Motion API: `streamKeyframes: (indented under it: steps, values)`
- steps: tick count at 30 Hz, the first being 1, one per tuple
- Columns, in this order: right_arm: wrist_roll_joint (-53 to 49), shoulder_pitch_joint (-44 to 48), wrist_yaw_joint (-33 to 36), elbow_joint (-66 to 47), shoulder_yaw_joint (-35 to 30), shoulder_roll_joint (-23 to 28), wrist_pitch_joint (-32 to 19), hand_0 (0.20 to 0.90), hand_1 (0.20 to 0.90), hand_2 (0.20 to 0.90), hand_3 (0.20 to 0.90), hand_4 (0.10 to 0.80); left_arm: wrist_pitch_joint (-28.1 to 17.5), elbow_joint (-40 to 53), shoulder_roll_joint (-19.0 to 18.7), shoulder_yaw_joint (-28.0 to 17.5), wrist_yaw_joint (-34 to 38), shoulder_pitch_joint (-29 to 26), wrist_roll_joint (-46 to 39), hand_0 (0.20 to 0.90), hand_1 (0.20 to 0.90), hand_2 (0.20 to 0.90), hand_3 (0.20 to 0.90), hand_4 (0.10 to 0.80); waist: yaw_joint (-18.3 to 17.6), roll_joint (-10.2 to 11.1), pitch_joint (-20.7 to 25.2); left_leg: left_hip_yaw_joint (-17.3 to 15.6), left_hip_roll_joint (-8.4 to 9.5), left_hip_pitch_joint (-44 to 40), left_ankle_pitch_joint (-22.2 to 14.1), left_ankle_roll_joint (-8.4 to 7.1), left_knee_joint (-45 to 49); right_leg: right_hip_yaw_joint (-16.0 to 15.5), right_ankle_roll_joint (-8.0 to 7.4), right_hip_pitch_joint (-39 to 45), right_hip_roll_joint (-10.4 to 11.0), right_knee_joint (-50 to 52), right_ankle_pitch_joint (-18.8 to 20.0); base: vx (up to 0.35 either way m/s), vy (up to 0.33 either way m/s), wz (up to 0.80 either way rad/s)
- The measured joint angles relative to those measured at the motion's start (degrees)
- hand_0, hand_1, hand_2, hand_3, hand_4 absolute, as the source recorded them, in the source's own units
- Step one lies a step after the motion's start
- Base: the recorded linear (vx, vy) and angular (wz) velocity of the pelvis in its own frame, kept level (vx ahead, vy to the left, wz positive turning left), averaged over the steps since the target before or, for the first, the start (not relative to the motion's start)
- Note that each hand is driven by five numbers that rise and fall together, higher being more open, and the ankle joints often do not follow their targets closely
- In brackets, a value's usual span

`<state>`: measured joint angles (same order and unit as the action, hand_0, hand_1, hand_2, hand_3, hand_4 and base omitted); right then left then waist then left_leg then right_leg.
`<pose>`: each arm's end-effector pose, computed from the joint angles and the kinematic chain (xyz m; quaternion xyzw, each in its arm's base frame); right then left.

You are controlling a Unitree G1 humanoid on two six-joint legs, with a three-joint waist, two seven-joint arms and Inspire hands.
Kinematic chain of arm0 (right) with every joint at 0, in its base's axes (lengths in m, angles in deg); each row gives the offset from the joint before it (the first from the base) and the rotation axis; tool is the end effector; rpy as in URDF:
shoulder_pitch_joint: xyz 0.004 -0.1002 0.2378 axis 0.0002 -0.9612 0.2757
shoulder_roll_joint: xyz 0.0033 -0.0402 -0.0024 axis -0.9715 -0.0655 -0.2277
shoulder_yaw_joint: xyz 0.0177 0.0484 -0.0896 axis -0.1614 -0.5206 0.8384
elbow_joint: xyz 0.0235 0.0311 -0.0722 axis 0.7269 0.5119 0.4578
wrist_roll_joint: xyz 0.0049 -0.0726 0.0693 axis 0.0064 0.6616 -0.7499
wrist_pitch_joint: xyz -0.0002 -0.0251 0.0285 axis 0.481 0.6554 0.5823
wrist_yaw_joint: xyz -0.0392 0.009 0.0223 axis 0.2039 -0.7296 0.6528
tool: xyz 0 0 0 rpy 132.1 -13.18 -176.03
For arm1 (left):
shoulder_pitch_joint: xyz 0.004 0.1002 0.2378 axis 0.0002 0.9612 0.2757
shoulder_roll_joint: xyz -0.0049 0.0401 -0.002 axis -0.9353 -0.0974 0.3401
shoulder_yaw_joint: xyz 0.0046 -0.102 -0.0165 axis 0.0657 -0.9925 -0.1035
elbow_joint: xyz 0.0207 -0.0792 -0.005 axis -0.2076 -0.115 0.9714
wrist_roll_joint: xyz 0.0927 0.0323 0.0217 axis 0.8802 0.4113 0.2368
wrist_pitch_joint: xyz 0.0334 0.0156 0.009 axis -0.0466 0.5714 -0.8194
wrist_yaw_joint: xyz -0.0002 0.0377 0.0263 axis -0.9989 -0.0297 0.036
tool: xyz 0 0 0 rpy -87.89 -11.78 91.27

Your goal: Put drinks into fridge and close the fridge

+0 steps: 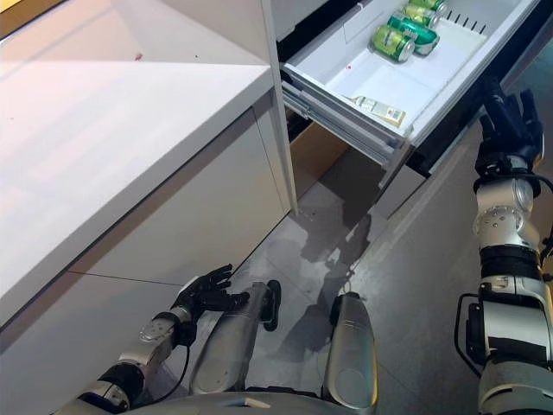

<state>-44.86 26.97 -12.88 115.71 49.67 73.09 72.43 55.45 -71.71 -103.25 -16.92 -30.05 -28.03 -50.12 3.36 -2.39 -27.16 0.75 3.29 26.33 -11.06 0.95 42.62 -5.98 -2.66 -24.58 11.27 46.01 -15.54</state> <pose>0.2978 -0.3233 0.1882 0.2751 -0.1569 -0.2155 0.9237 0.1734 0.2153 -0.0649 0.0434 0.3265 -0.0564 0.9425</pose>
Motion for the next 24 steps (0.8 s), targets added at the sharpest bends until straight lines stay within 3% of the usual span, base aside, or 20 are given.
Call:
streamKeyframes:
  steps: [8, 10, 20, 24]
  values:
    - [3.9, 3.4, -1.4, 0.4, 5.2, 2.1, -0.1, 0.9, 0.9, 0.9, 0.9, 0.8, -0.5, 0.3, 0.3, -0.1, 1.2, 0.1, -0.1, 0.9, 0.9, 0.9, 0.9, 0.8, 0.9, -0.4, -0.2, 2.8, 0.73, 0.1, 0.9, -0.55, -2.0, -3.0, 1.69, 0.3, 0.6, -0.4, -0.4, 0.032, -0.008, 0.16]
    - [4.8, 4.5, -1.4, 1.2, 6.9, 2.1, 0.0, 0.9, 0.9, 0.9, 0.9, 0.8, -0.9, 0.3, 0.3, -0.1, 1.2, 0.1, 0.0, 0.9, 0.9, 0.9, 0.9, 0.8, 1.6, -0.5, -0.3, 4.2, 0.77, -0.1, 2.3, -1.39, -2.5, -3.9, 2.05, 1.1, 0.2, -0.4, -0.8, 0.068, -0.015, 0.12]
    - [8.4, 8.7, -1.3, 5.3, 11.0, 2.9, 0.6, 0.9, 0.9, 0.9, 0.9, 0.8, -0.9, -0.6, 0.2, -0.2, 1.0, 1.1, 0.1, 0.9, 0.9, 0.9, 0.9, 0.8, 5.2, -1.2, -1.3, 6.6, 1.91, -4.8, 5.9, -2.35, -8.4, -8.7, 2.23, 6.9, 2.2, -3.5, -1.8, 0.071, -0.001, 0.26]
    - [9.9, 9.6, -2.6, 5.3, 13.9, 2.8, 1.7, 0.9, 0.9, 0.9, 0.9, 0.8, 0.4, -2.0, -0.2, 0.0, 0.9, 2.7, 2.1, 0.9, 0.9, 0.9, 0.9, 0.8, 6.8, -1.2, -1.8, 7.5, 2.75, -7.2, 6.1, -2.54, -10.2, -9.8, 1.58, 9.8, 2.9, -5.1, -2.2, 0.071, 0.014, 0.15]
